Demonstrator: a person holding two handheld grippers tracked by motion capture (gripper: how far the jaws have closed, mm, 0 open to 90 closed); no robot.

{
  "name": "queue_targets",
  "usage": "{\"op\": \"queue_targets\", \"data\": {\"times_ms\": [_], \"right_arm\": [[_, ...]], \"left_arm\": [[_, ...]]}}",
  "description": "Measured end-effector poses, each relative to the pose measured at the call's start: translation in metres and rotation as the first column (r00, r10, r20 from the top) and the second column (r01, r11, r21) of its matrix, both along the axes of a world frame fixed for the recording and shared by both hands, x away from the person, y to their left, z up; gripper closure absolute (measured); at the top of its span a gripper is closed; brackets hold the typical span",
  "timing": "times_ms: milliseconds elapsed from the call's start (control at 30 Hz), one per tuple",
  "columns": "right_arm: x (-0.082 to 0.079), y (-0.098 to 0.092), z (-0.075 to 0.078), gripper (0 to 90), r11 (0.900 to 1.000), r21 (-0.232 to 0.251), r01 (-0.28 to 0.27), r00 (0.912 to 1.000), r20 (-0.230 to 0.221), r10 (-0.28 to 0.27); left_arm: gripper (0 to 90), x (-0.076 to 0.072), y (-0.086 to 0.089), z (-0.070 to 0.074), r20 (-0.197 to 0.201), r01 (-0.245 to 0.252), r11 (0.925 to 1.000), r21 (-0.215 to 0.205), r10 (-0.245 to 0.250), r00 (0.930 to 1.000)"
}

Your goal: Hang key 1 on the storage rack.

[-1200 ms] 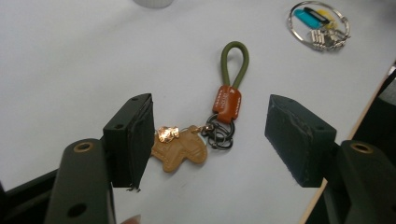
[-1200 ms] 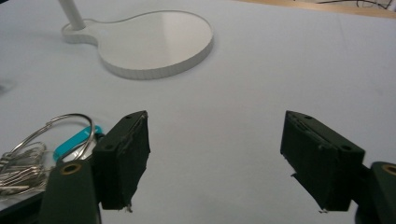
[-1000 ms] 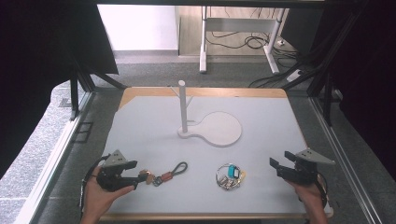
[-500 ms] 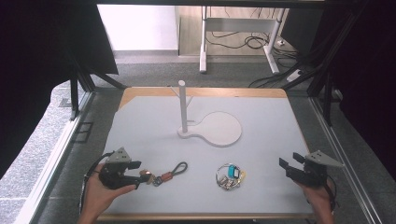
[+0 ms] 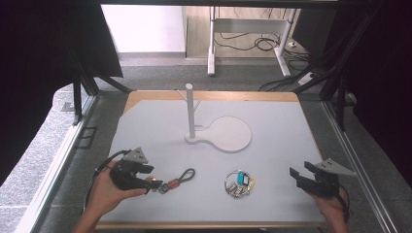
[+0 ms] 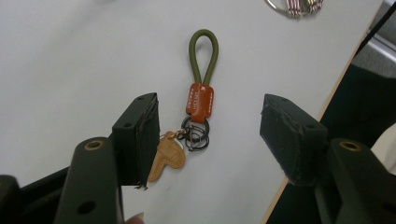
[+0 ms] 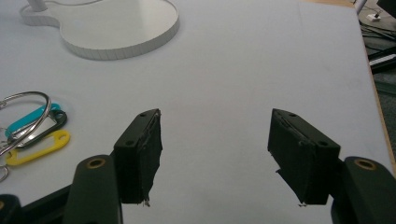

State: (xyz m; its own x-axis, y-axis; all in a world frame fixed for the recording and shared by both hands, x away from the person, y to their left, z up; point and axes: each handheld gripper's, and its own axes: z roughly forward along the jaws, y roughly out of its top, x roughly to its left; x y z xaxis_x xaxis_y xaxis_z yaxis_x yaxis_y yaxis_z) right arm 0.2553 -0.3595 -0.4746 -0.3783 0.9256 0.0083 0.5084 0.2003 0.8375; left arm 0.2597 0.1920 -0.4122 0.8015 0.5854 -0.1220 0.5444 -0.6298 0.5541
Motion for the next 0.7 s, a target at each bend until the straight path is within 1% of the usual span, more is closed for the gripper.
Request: {"op": "queue_targets", "data": {"times_ms": [67,100,167,267,333,433,500,567,633,700], "right_arm": [[0.000,0.000,0.000,35.0,1.000,-0.003,0.001,1.0000,-0.002,-0.001],[0.001,-0.001,-0.001,34.9,1.000,-0.005,0.002,1.0000,-0.002,-0.002],[0.001,-0.001,-0.002,35.0,1.000,-0.008,0.003,1.0000,-0.006,-0.003],[0.001,-0.001,-0.004,35.0,1.000,-0.012,0.005,0.9999,-0.012,-0.005],[0.002,0.000,-0.005,34.9,1.000,-0.018,0.001,0.9999,-0.012,-0.001],[0.003,0.003,-0.004,34.9,1.000,-0.024,-0.009,0.9999,-0.012,0.009],[0.006,0.006,-0.004,34.8,1.000,-0.027,-0.015,0.9998,-0.013,0.015],[0.007,0.007,-0.004,34.7,0.999,-0.035,-0.022,0.9997,-0.011,0.022],[0.008,0.008,-0.004,34.7,0.999,-0.035,-0.027,0.9996,-0.012,0.027],[0.008,0.008,-0.004,34.7,0.999,-0.037,-0.027,0.9995,-0.016,0.026]], "left_arm": [[38.3,0.007,-0.003,0.000,-0.024,0.015,0.9997,0.018,-0.015,0.9996],[38.7,0.012,-0.005,0.000,-0.034,0.019,0.9997,0.018,-0.019,0.9992],[39.7,0.018,-0.008,-0.001,-0.046,0.025,0.9994,0.022,-0.024,0.9987],[40.3,0.028,-0.014,-0.002,-0.060,0.044,0.9979,0.047,-0.042,0.9973],[41.8,0.033,-0.018,-0.001,-0.077,0.061,0.9966,0.056,-0.057,0.9954],[45.3,0.040,-0.022,-0.001,-0.097,0.077,0.9943,0.074,-0.069,0.9929],[46.9,0.042,-0.025,-0.003,-0.114,0.072,0.9937,0.086,-0.062,0.9916],[48.0,0.045,-0.028,-0.006,-0.137,0.087,0.9908,0.104,-0.072,0.9880],[48.4,0.047,-0.030,-0.009,-0.149,0.091,0.9885,0.120,-0.073,0.9862],[49.4,0.050,-0.033,-0.012,-0.164,0.105,0.9840,0.144,-0.081,0.9831]]}}
